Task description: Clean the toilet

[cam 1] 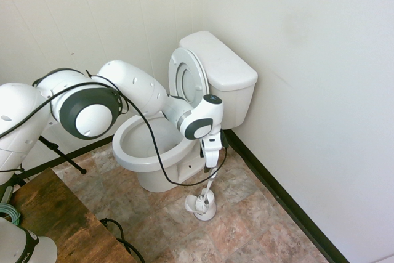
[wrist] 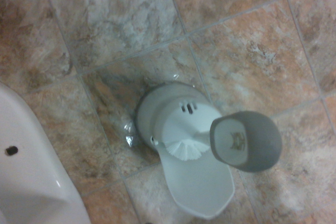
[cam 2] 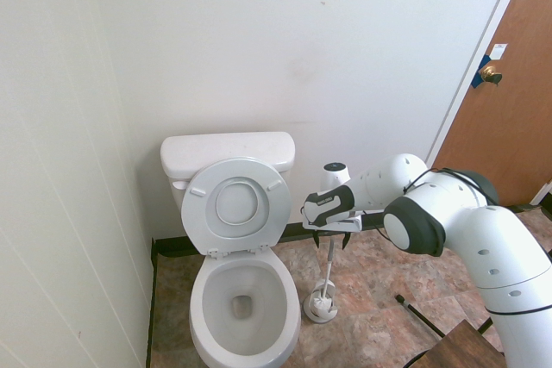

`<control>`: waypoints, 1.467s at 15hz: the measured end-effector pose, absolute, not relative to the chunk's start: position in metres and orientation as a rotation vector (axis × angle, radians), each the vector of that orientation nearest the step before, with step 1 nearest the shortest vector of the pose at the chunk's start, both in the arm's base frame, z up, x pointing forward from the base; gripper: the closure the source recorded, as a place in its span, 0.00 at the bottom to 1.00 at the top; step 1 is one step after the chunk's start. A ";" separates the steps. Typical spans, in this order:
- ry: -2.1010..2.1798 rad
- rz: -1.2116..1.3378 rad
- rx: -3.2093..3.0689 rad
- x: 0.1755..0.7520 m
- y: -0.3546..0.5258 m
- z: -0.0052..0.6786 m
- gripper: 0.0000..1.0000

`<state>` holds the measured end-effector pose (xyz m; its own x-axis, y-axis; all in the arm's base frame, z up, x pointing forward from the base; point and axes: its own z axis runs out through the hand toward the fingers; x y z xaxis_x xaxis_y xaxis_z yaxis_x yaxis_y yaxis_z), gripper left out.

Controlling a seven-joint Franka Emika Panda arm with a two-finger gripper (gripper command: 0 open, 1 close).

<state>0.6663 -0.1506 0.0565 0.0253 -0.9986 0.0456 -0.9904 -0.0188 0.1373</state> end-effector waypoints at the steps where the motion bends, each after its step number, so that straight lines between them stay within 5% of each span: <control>1: -2.119 -0.094 2.134 0.670 -0.152 0.049 0.00; 9: -2.173 -0.079 2.056 0.692 -0.170 0.018 0.00; 10: -2.175 -0.082 2.051 0.693 -0.172 0.016 1.00; 22: -2.191 -0.113 2.030 0.695 -0.182 0.009 1.00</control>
<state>0.6949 -0.1822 0.0092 -0.0715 -0.9956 0.0603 -0.9842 0.0802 0.1579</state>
